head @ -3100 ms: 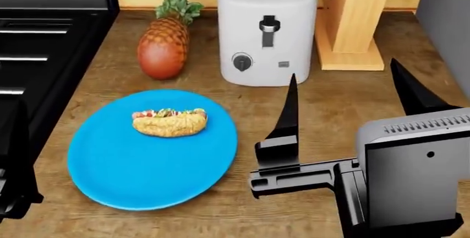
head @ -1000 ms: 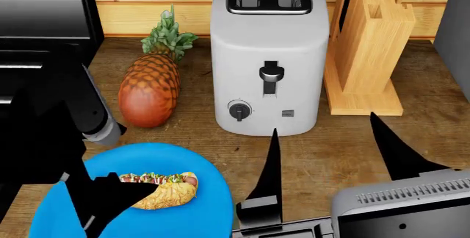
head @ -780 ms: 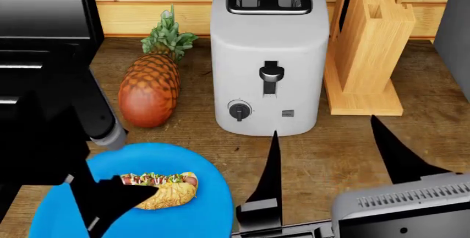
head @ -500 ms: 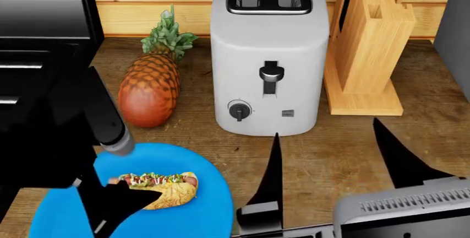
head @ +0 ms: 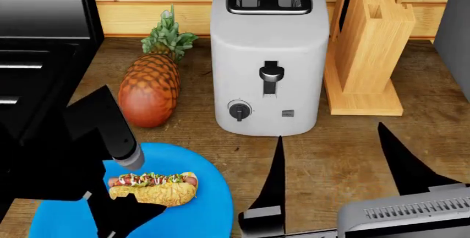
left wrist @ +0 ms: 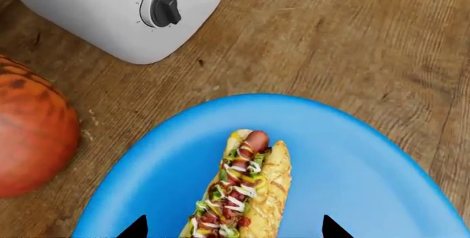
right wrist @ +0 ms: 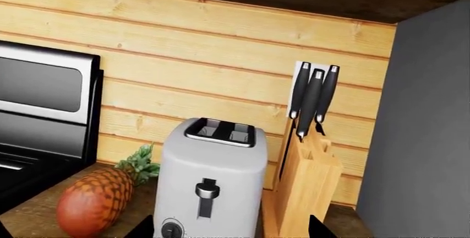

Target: Pick the hot dog from the counter and place it in the microwave.

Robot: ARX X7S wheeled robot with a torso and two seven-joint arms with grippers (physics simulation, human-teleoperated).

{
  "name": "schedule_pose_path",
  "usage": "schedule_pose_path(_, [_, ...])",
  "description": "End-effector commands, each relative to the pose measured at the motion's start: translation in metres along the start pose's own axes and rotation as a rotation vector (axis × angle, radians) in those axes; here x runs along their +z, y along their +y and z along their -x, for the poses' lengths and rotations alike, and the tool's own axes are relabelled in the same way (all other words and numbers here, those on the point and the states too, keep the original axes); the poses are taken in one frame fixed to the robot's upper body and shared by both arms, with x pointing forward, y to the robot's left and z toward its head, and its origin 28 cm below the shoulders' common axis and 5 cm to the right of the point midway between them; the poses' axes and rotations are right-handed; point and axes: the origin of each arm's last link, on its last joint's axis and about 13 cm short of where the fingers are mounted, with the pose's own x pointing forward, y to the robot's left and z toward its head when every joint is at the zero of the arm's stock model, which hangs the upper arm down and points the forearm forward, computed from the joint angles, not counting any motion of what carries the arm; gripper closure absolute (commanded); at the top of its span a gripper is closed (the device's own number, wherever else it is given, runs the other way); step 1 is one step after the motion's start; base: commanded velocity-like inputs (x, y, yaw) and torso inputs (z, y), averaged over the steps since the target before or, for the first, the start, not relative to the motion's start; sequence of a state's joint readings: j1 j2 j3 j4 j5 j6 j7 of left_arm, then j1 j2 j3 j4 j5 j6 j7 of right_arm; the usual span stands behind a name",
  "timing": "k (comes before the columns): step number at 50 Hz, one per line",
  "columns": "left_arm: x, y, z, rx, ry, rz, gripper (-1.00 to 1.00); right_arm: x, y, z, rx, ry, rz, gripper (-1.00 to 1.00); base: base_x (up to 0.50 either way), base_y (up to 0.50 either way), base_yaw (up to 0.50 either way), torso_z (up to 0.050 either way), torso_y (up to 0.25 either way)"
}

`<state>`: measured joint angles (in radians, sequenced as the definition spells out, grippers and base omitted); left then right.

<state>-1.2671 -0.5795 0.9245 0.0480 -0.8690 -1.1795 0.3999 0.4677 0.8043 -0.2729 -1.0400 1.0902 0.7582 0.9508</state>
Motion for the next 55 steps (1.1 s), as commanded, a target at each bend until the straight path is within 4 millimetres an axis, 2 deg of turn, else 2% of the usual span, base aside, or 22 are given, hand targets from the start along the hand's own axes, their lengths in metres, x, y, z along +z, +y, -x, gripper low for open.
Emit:
schedule_pose_path(1, [-0.004,0.001,-0.005,0.006,0.006,0.011,-1.00,0.001,0.000,0.002,-0.001,0.005,0.002,-1.00,0.00,0.00,0.00,0.000,0.000])
schedule_pose_path(49, [-0.016,0.000,-0.023,0.008,0.015,0.024,-1.00,0.004,-0.001,0.007,0.005,0.013,0.001,-1.00,0.00,0.00,0.00,0.000,0.000])
schedule_pose_path(50, [-0.015,0.000,-0.023,0.013,0.013,0.021,1.00,0.005,-0.001,0.007,0.005,0.012,0.001,-1.00,0.00,0.00,0.00,0.000,0.000])
schedule_pose_path(55, [-0.016,0.001,-0.023,0.018,0.010,0.021,1.00,0.004,-0.001,0.007,0.006,0.012,0.000,-1.00,0.00,0.00,0.00,0.000,0.000])
